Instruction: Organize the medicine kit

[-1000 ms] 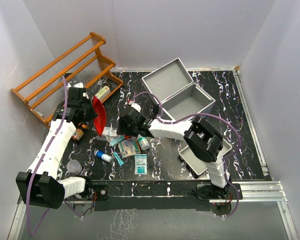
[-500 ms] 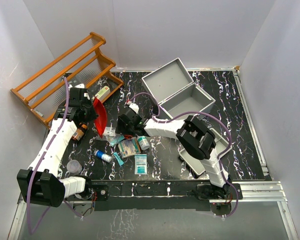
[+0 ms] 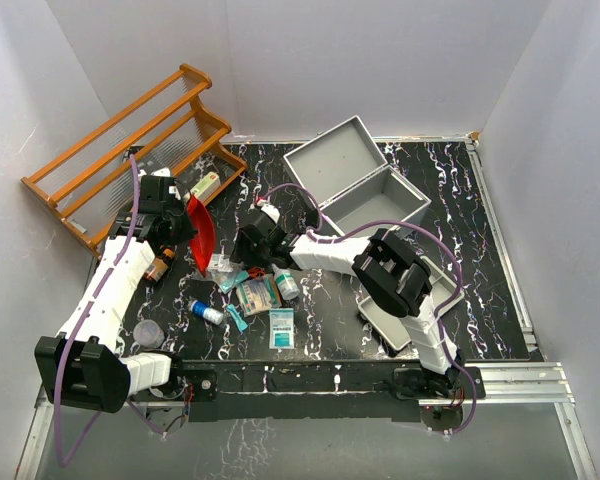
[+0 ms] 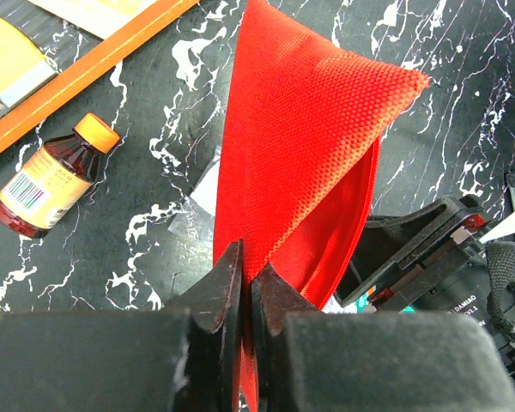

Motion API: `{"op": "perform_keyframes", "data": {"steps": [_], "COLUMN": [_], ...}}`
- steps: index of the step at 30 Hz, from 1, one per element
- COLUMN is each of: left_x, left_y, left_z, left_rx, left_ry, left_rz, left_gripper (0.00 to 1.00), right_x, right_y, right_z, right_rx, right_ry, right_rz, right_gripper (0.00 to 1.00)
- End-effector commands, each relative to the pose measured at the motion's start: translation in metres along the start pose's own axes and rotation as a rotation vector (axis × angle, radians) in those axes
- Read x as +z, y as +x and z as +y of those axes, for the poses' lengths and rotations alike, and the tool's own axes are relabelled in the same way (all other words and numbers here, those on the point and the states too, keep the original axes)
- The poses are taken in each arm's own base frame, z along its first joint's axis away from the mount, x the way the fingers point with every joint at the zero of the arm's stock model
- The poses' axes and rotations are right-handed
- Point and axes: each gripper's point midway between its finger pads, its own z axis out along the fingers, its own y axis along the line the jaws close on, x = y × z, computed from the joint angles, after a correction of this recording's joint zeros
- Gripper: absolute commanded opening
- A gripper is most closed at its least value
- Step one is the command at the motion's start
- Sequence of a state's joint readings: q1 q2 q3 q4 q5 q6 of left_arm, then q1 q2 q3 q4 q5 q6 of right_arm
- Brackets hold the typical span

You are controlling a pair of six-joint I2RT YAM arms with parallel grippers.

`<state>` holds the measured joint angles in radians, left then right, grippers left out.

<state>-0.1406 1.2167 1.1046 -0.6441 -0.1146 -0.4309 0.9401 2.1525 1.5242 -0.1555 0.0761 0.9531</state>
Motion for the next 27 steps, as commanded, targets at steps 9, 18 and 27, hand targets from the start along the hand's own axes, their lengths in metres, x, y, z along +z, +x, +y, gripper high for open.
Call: {"op": "perform_keyframes", "data": {"steps": [9, 18, 27], "left_x": [-0.002, -0.005, -0.009], "left_y": [0.003, 0.004, 0.002], "left_z": [0.0, -0.005, -0.012], "left_rx": [-0.016, -0.011, 0.001], "left_ry": [0.009, 0.037, 0.081], "left_rz": [-0.001, 0.004, 0.004], "left_gripper": [0.0, 0.0, 0.0], "right_x": [0.009, -0.007, -0.078], "right_y": [-0.008, -0.04, -0.074], "right_z": [0.027, 0.038, 0.05], "right_rx": [0.072, 0.021, -0.046], "right_ry": [-0.123, -0.141, -0.22], "right_rz": [-0.019, -0.139, -0.248], "right_gripper": [0.37, 0.0, 0.0]}}
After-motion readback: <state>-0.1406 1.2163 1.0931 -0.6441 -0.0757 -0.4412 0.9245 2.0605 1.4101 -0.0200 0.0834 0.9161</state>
